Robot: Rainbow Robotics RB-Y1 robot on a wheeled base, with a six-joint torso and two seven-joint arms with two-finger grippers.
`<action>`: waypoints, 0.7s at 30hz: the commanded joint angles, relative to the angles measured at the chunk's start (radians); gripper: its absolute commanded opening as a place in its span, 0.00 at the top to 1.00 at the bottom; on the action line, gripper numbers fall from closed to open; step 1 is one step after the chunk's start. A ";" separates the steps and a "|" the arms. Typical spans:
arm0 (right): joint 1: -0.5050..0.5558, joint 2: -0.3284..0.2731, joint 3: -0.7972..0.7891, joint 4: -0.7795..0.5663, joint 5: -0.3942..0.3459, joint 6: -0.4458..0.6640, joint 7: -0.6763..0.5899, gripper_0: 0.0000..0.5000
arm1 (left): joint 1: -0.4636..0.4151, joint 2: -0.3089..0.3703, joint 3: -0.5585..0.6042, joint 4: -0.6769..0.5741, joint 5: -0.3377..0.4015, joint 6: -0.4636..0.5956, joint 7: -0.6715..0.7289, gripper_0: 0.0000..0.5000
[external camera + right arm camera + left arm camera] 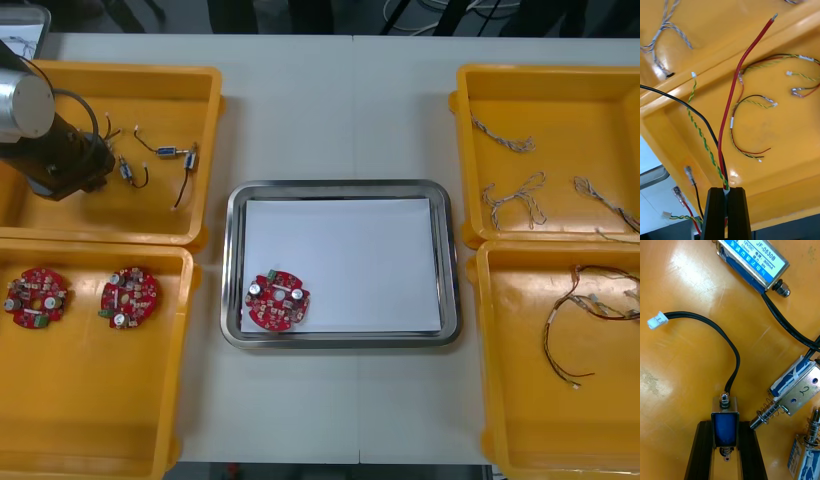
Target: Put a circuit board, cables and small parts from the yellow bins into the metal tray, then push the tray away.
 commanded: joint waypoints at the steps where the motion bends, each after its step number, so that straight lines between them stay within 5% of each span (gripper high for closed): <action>1: -0.087 -0.096 0.110 -0.069 -0.010 0.007 0.144 1.00 | -0.048 -0.003 -0.009 -0.001 0.008 0.001 -0.030 1.00; 13: -0.371 -0.168 0.393 -0.063 -0.022 0.007 0.430 1.00 | -0.048 0.040 0.014 -0.050 0.023 0.078 -0.028 1.00; 21: -0.555 -0.154 0.579 -0.040 -0.019 0.006 0.552 1.00 | -0.048 0.067 0.043 -0.104 0.025 0.158 -0.022 1.00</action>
